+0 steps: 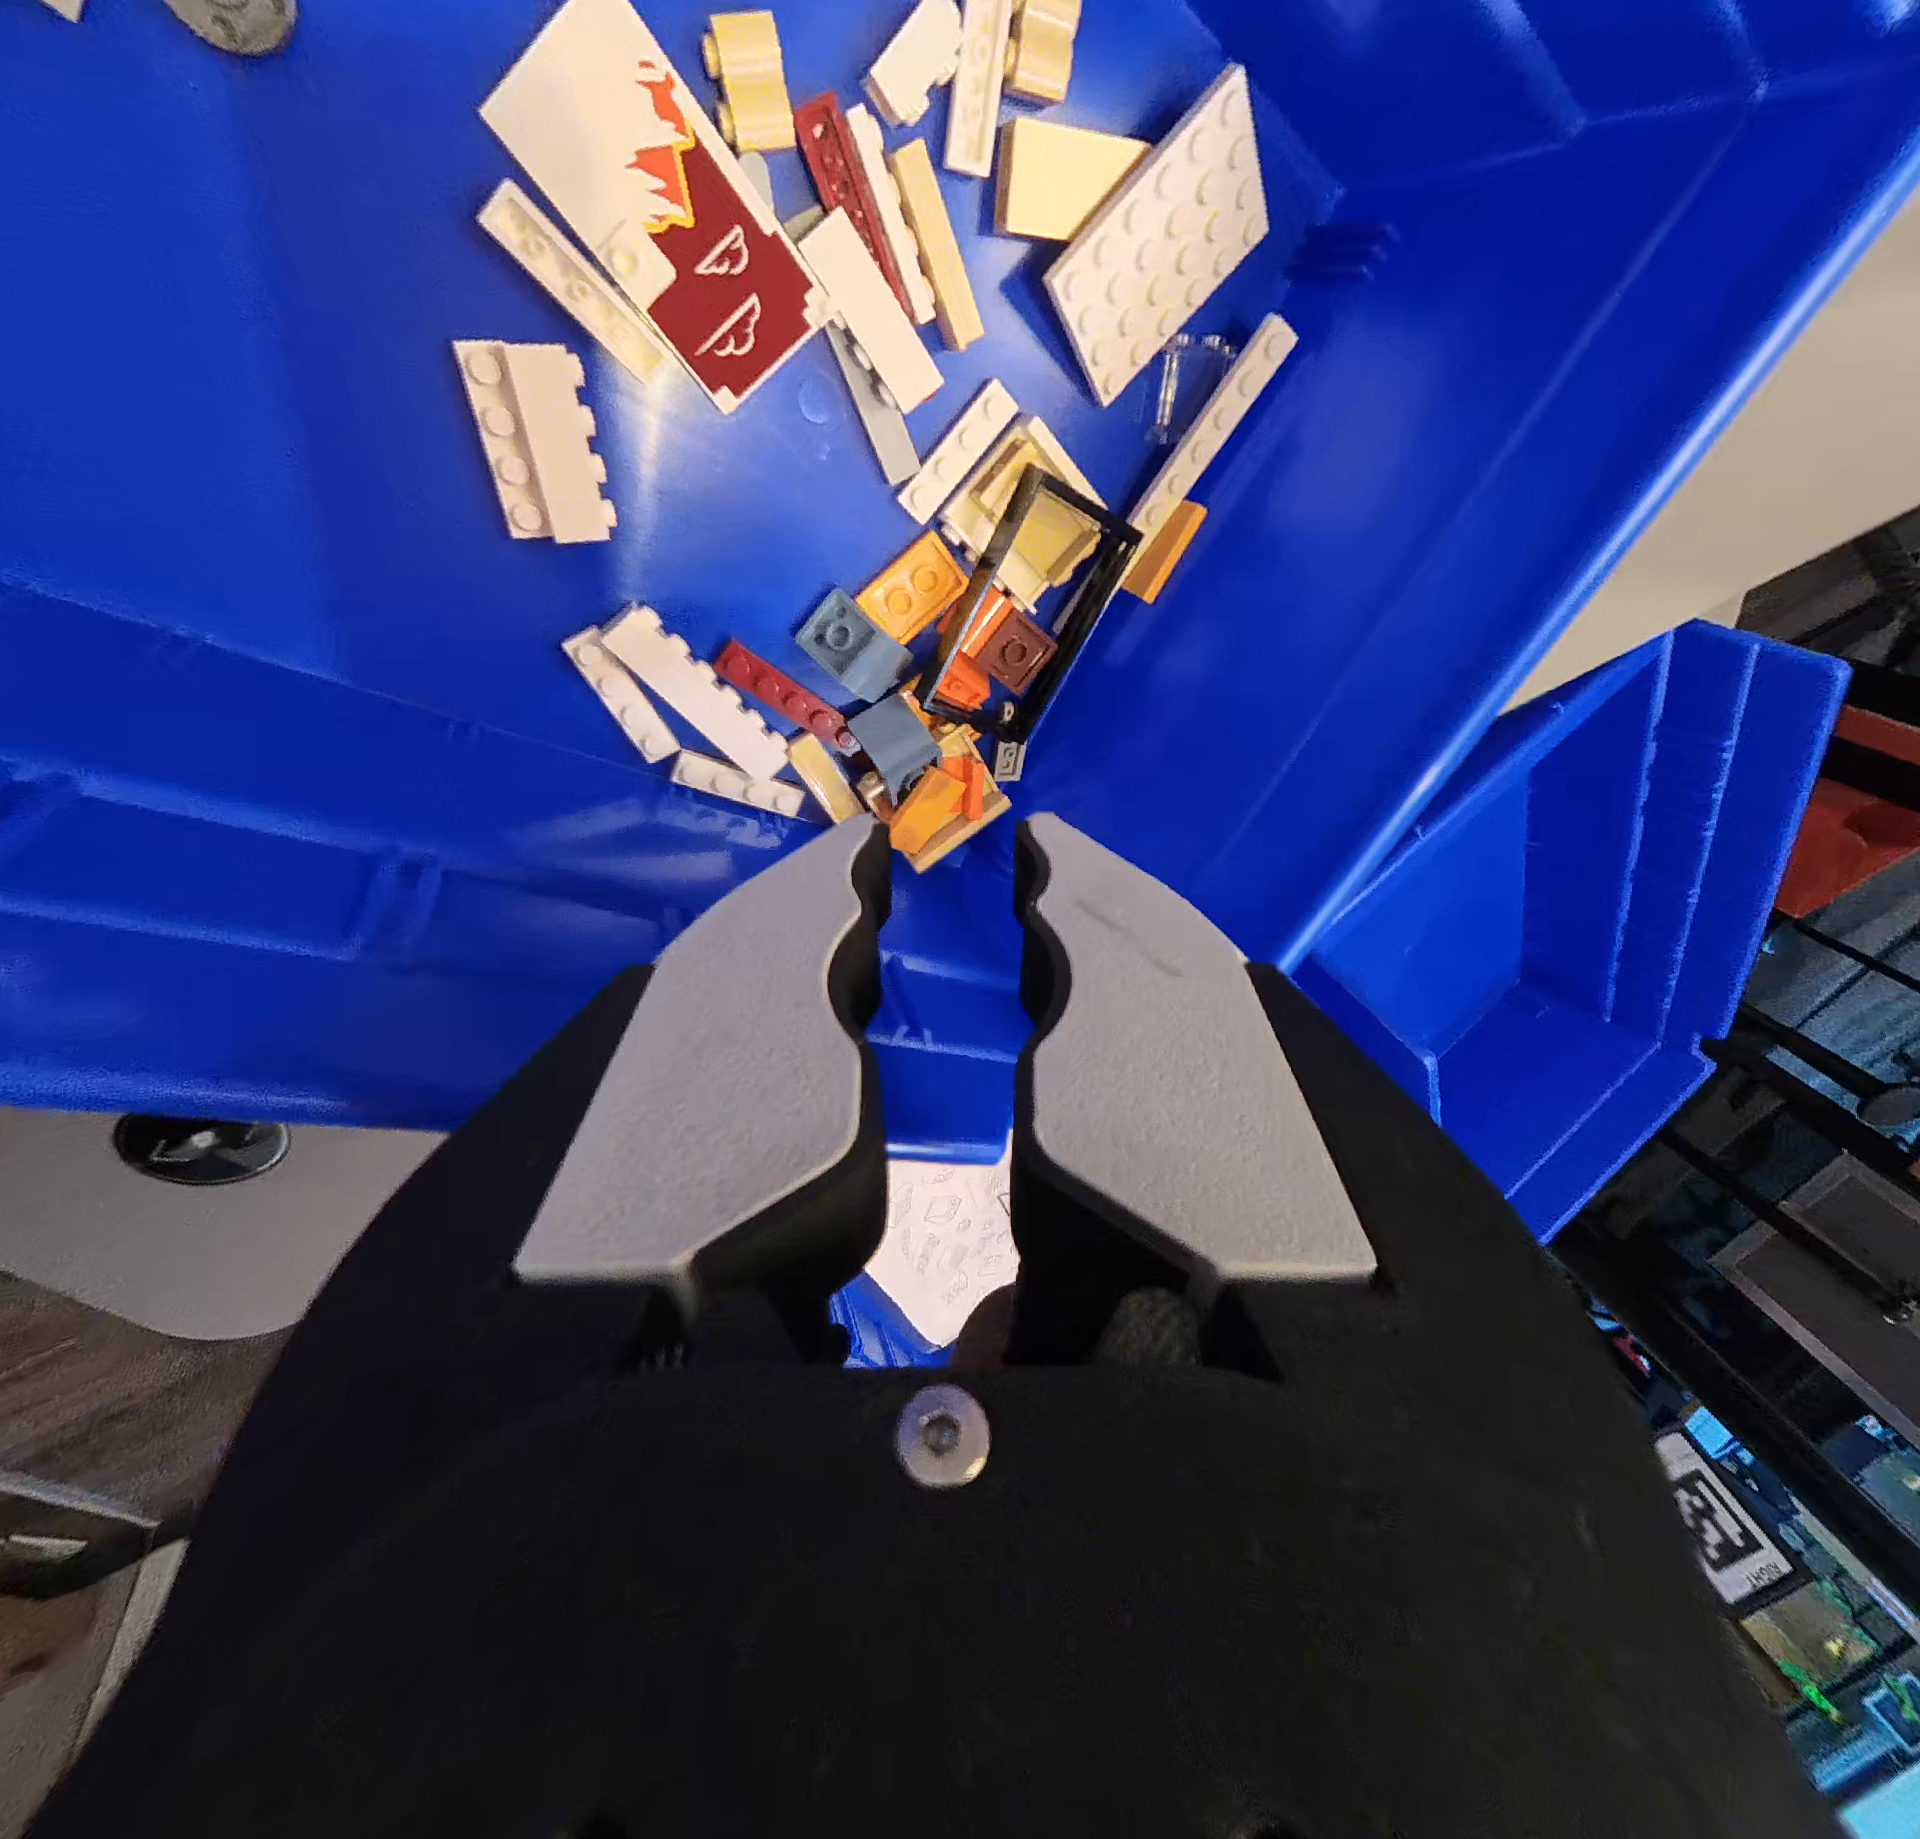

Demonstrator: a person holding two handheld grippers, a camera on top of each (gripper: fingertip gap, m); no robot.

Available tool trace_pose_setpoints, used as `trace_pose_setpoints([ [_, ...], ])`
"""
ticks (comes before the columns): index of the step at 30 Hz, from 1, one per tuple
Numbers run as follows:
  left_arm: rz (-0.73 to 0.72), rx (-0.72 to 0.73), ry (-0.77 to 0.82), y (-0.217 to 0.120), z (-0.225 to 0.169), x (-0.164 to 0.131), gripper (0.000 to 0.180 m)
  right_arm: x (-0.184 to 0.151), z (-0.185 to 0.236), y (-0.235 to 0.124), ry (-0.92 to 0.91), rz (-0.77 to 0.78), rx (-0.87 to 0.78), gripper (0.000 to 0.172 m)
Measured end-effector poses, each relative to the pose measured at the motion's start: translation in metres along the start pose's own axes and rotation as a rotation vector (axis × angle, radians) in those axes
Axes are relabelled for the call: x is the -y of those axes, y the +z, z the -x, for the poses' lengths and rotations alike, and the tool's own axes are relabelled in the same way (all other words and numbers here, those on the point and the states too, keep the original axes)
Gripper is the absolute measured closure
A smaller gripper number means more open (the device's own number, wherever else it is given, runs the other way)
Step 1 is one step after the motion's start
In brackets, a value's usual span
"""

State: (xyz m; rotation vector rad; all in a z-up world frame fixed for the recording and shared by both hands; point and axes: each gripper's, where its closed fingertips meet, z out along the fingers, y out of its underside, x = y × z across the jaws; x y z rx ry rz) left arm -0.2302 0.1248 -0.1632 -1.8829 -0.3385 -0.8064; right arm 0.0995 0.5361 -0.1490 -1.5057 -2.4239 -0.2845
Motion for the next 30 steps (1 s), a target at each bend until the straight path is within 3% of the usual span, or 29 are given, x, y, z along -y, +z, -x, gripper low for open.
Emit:
trace_pose_setpoints([
  [11,0.035,0.105,0.073,0.004,0.007,-0.001,0.137,0.002,-0.001,0.006,-0.005,0.031,0.010,0.150],
  [17,0.143,0.325,0.218,0.000,0.032,-0.003,0.136,0.002,-0.005,0.004,-0.015,0.056,0.015,0.150],
  [30,0.155,0.356,0.212,0.002,0.039,-0.006,0.136,0.018,-0.001,0.011,-0.054,0.045,0.032,0.150],
])
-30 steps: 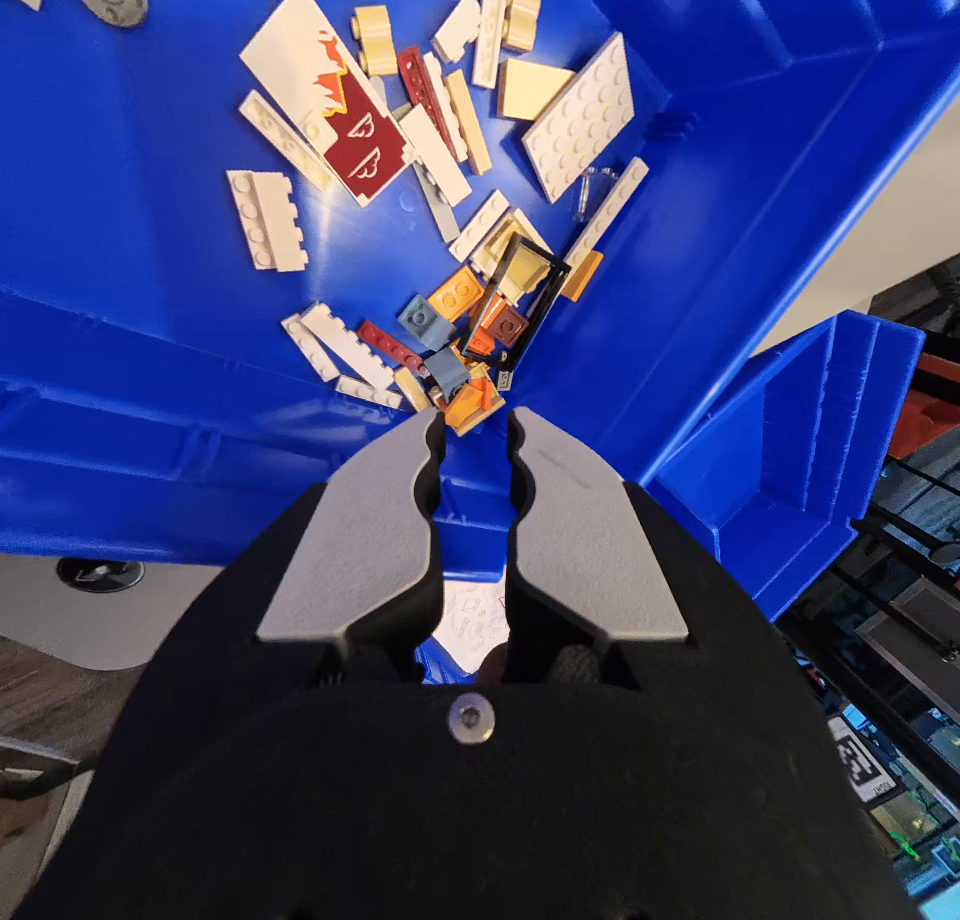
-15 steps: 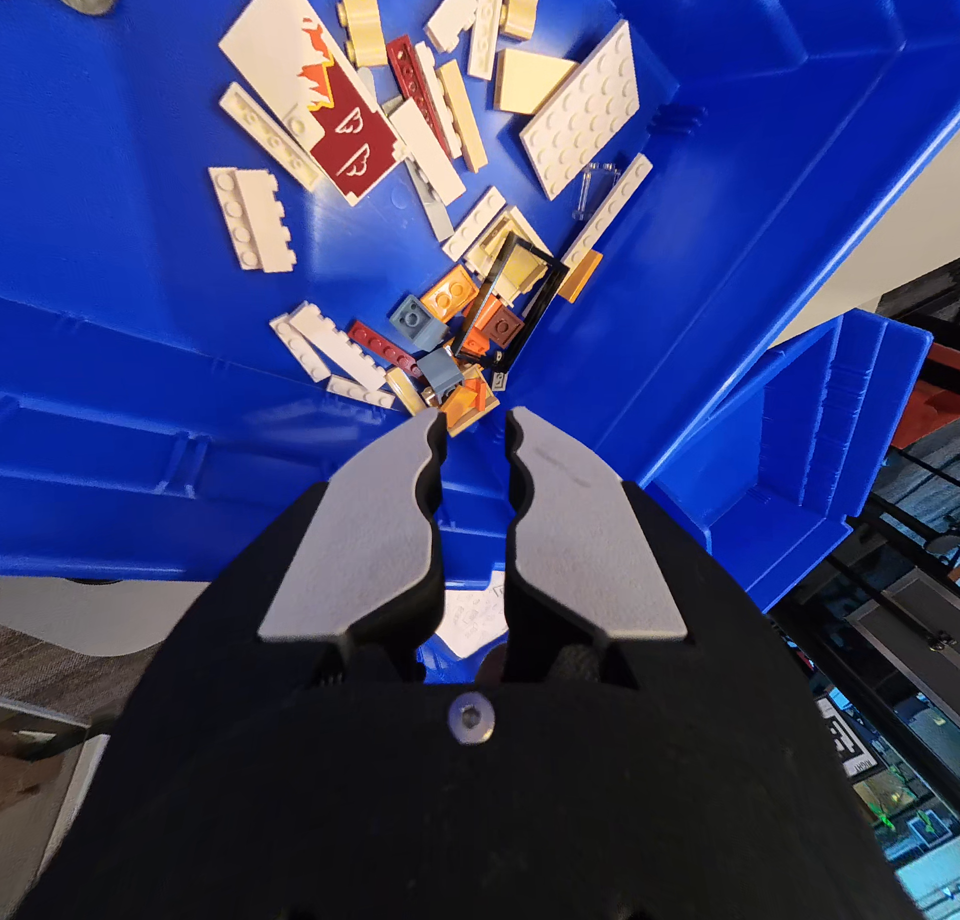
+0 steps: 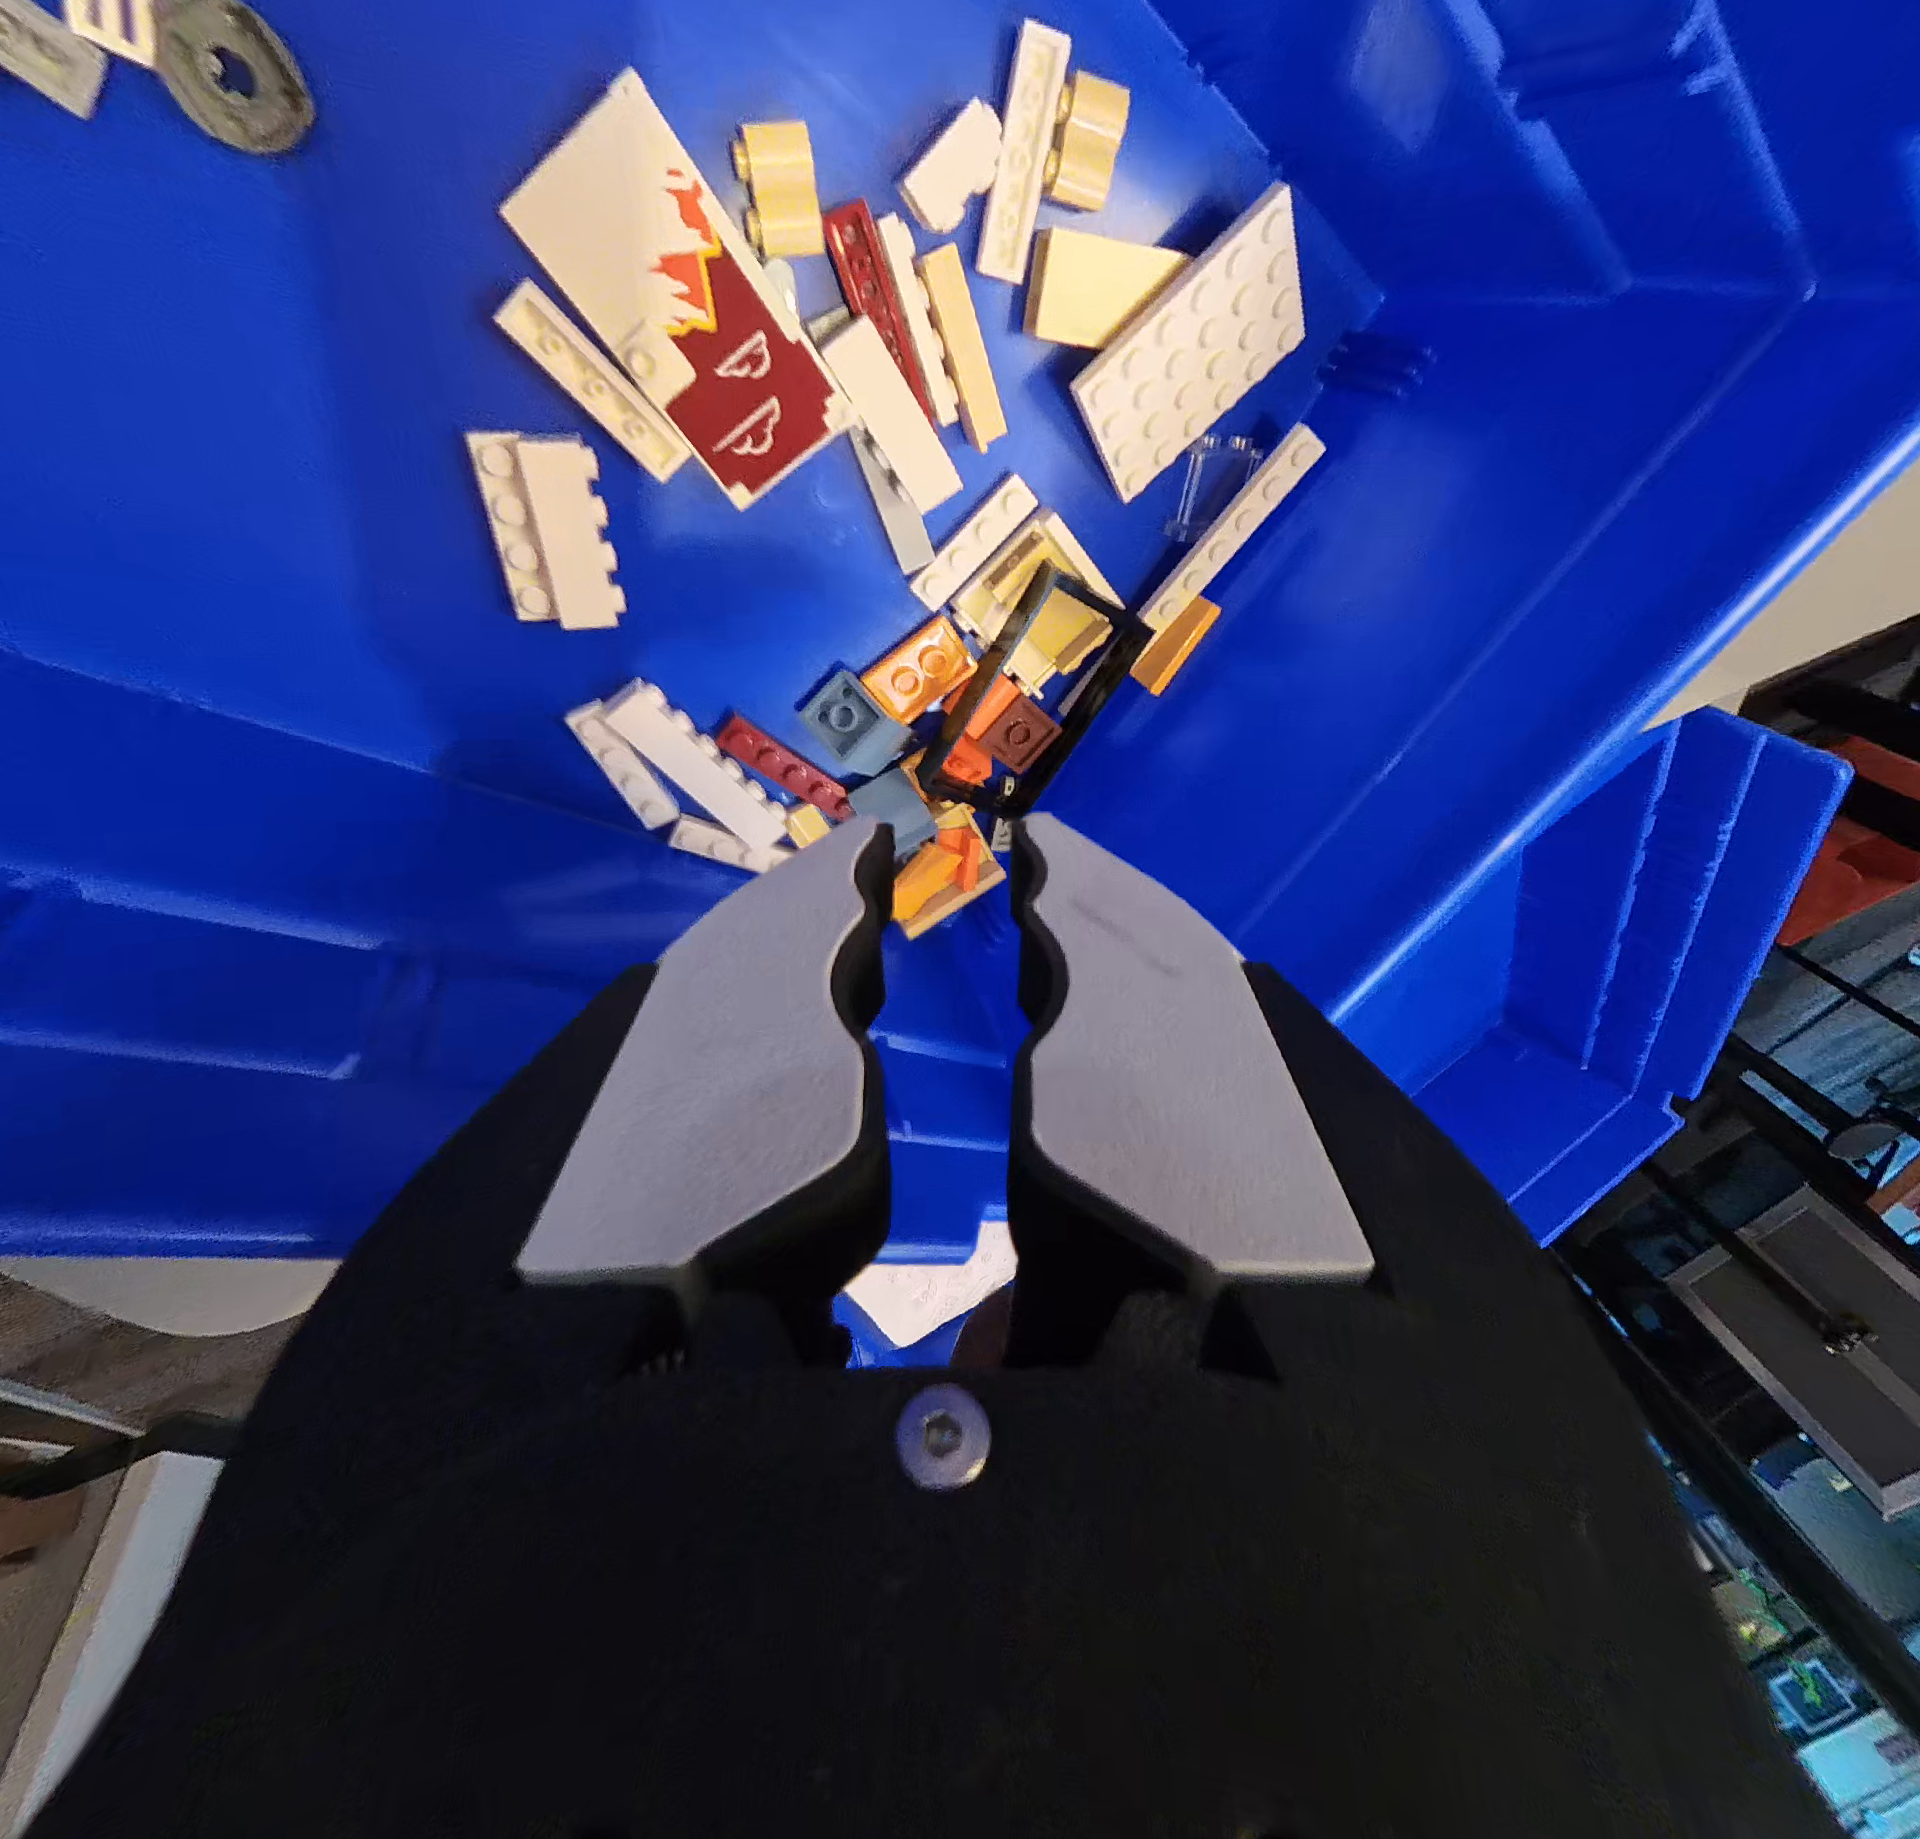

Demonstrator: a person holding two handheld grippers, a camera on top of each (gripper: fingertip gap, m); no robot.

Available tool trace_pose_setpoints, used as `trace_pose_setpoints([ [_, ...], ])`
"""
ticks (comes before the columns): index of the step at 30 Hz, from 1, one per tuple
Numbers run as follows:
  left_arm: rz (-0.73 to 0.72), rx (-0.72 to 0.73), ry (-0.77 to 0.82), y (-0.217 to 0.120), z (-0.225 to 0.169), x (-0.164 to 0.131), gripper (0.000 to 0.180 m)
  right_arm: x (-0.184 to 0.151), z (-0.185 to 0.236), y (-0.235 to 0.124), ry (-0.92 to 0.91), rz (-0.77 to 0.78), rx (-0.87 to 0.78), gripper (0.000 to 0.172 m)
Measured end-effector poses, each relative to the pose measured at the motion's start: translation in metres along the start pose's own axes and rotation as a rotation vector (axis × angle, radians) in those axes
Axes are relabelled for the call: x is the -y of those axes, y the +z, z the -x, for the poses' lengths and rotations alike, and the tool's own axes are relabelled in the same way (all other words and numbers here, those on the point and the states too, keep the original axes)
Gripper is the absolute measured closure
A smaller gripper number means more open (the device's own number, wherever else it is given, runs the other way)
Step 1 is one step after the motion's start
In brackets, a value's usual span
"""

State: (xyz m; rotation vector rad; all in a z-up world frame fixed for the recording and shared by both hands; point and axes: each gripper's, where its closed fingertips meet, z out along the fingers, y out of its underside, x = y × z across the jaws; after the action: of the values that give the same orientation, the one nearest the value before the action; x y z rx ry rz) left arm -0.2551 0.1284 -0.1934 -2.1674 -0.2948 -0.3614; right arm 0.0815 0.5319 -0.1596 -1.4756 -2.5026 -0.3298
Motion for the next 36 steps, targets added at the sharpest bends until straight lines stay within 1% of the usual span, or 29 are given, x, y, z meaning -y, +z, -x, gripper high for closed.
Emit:
trace_pose_setpoints([
  [11,0.023,-0.005,-0.001,0.003,-0.001,-0.003,0.136,0.041,0.035,0.004,-0.162,-0.098,0.040,0.149],
  [20,0.059,0.029,0.001,0.008,0.003,-0.005,0.135,0.077,0.049,0.004,-0.258,-0.334,0.069,0.149],
  [26,0.092,0.037,0.002,0.011,0.004,-0.008,0.134,0.091,0.063,0.004,-0.311,-0.412,0.096,0.149],
  [31,0.097,0.037,0.000,0.012,0.004,-0.008,0.134,0.109,0.090,-0.005,-0.384,-0.525,0.186,0.150],
  [33,0.099,0.040,0.004,0.012,0.004,-0.008,0.134,0.117,0.100,-0.005,-0.411,-0.540,0.212,0.150],
  [36,0.098,0.042,0.007,0.012,0.003,-0.008,0.134,0.122,0.111,0.003,-0.443,-0.506,0.241,0.150],
])
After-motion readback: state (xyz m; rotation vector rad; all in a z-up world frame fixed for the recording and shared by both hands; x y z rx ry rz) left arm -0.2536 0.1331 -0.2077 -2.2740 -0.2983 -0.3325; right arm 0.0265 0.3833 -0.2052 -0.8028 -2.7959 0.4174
